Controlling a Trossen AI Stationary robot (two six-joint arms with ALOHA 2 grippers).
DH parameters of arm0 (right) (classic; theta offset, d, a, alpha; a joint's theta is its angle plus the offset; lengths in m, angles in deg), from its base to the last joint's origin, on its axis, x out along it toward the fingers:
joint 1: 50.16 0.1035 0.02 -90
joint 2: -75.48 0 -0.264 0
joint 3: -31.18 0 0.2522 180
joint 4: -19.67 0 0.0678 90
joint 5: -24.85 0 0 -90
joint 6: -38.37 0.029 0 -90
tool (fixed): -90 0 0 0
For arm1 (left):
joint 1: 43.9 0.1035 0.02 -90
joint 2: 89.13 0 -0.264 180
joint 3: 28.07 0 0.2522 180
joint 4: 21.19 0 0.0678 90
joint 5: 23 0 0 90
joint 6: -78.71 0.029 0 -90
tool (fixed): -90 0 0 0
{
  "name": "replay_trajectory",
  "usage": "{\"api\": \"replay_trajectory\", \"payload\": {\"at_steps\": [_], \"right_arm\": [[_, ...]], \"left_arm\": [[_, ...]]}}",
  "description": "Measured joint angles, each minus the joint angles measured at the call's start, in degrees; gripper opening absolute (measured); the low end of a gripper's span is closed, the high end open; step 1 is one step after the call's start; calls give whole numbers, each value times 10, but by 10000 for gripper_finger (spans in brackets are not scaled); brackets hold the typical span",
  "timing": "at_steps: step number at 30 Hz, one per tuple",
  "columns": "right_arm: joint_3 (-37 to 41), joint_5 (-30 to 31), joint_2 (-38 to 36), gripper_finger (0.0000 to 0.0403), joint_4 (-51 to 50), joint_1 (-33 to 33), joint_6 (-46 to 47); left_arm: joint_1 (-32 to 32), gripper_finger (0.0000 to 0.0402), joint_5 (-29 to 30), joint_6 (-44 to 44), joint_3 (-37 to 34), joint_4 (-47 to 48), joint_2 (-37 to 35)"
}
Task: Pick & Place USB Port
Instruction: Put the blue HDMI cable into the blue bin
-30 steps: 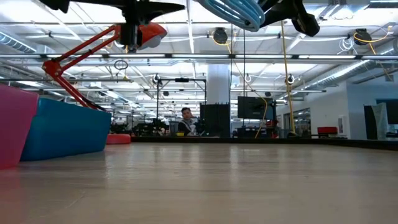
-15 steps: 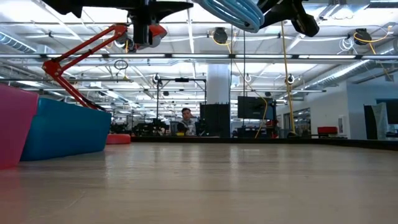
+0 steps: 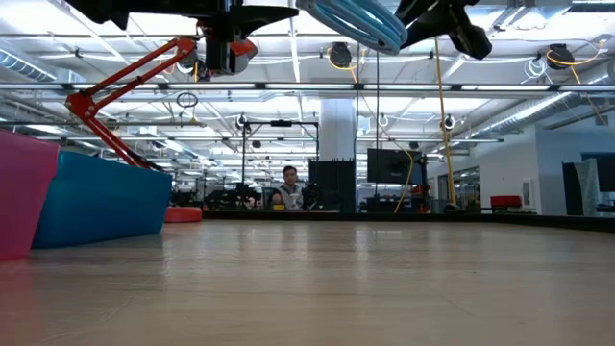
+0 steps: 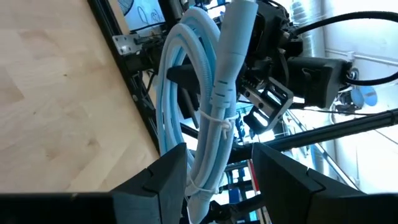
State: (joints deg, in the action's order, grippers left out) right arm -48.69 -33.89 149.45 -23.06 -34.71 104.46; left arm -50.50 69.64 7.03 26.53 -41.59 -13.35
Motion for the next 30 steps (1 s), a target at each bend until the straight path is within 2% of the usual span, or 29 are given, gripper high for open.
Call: {"api": "replay_trajectory", "payload": {"at_steps": [6, 8, 11, 15, 21, 23, 27, 30], "right_arm": [[0, 0, 0, 28, 0, -2, -3], [0, 0, 0, 28, 0, -2, -3], [0, 0, 0, 28, 0, -3, -4], [0, 0, 0, 28, 0, -5, -8], [0, -1, 0, 28, 0, -5, -8], [0, 0, 0, 28, -2, -5, -8], [-1, -1, 0, 28, -6, -4, -8], [-1, -2, 0, 28, -6, -3, -10]], "left_arm": [[11, 184, -1, -4, 0, 4, 0], [16, 184, -8, 1, 13, 41, 0], [22, 184, -22, 28, 57, 116, 5], [33, 184, -56, 63, 123, 159, 46], [41, 178, -102, 69, 192, 152, 117], [41, 151, -111, 63, 191, 165, 123], [37, 42, -123, 65, 189, 164, 126], [36, 43, -131, 62, 188, 166, 121]]}}
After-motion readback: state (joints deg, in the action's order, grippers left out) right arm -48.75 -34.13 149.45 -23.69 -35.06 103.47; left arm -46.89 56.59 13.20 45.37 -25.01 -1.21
